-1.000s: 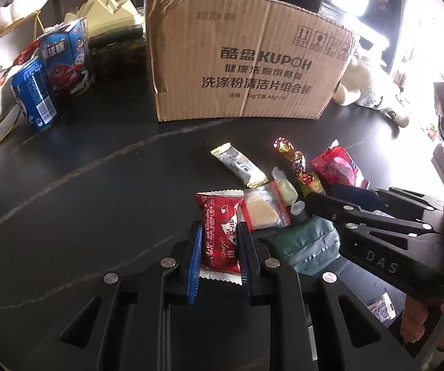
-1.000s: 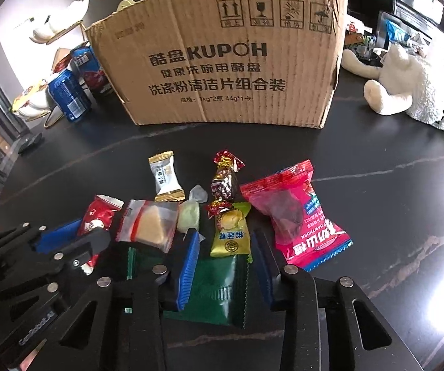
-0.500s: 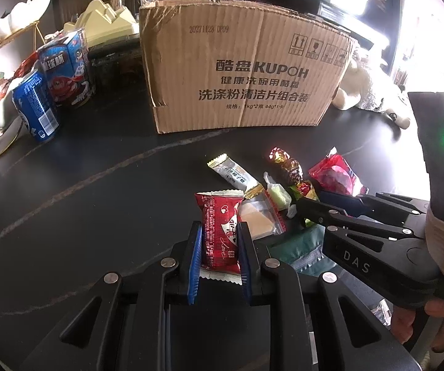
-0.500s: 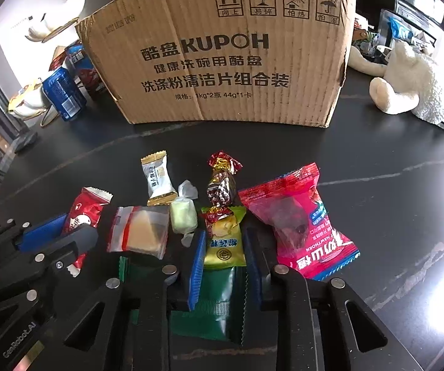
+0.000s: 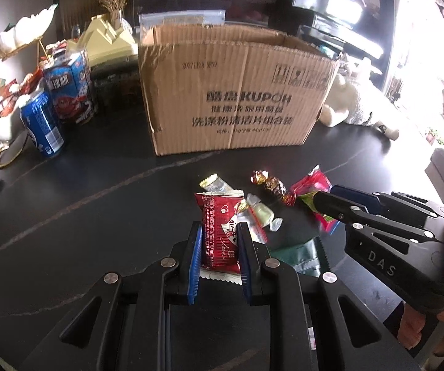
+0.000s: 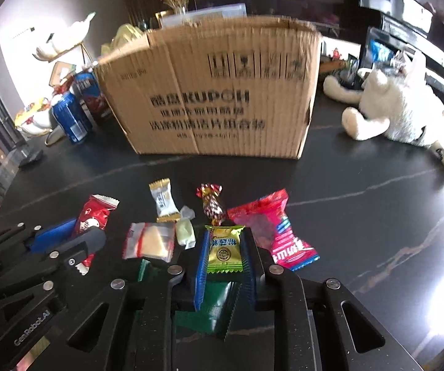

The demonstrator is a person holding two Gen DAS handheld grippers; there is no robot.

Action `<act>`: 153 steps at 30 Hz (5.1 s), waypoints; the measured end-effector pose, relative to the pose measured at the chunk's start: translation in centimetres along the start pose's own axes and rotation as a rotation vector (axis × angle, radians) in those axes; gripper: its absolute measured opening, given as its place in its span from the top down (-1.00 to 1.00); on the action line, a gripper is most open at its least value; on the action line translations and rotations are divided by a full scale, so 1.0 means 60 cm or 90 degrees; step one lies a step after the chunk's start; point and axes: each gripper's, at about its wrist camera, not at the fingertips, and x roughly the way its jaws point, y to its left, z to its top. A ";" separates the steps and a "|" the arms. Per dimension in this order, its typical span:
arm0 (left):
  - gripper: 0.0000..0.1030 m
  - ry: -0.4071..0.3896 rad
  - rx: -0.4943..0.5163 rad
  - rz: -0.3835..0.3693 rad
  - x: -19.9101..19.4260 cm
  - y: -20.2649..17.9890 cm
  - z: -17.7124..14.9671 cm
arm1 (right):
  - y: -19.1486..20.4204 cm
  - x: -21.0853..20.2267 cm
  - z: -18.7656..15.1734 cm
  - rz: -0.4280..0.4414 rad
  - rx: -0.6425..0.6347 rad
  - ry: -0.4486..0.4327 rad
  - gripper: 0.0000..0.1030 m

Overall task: Organize snacks
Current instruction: 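Carry both snacks into the cardboard box and open both tools, then withdraw both tools from the box back to the snack pile, then grasp the pink snack bag with the right tool while the left tool approaches the candies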

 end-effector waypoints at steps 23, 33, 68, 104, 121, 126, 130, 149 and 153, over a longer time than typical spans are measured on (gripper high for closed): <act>0.57 -0.114 0.031 -0.001 -0.109 -0.018 0.089 | 0.011 -0.145 0.060 0.010 -0.016 -0.145 0.58; 0.57 -0.155 0.044 0.013 -0.132 -0.014 0.146 | 0.016 -0.174 0.114 -0.006 -0.039 -0.195 0.58; 0.55 -0.128 0.052 0.033 0.014 0.017 0.310 | -0.017 -0.051 0.275 0.008 -0.038 -0.178 0.58; -0.02 -0.145 0.050 0.054 -0.100 -0.046 0.199 | -0.042 -0.126 0.174 0.025 -0.030 -0.168 -0.14; -0.04 -0.071 0.020 0.051 -0.055 -0.054 0.126 | -0.065 -0.072 0.098 0.055 -0.020 -0.066 -0.22; -0.04 -0.032 0.004 0.045 -0.016 -0.046 0.109 | -0.069 -0.037 0.082 0.051 -0.012 -0.018 -0.22; -0.03 0.006 -0.016 0.037 0.020 -0.038 0.096 | -0.074 -0.011 0.066 0.043 -0.006 0.006 -0.22; 0.07 0.065 0.017 0.013 0.112 -0.079 0.069 | -0.114 0.058 0.012 0.064 0.025 0.051 -0.22; 0.20 0.069 0.011 0.013 0.116 -0.077 0.072 | -0.105 0.063 0.011 0.076 0.007 0.056 -0.22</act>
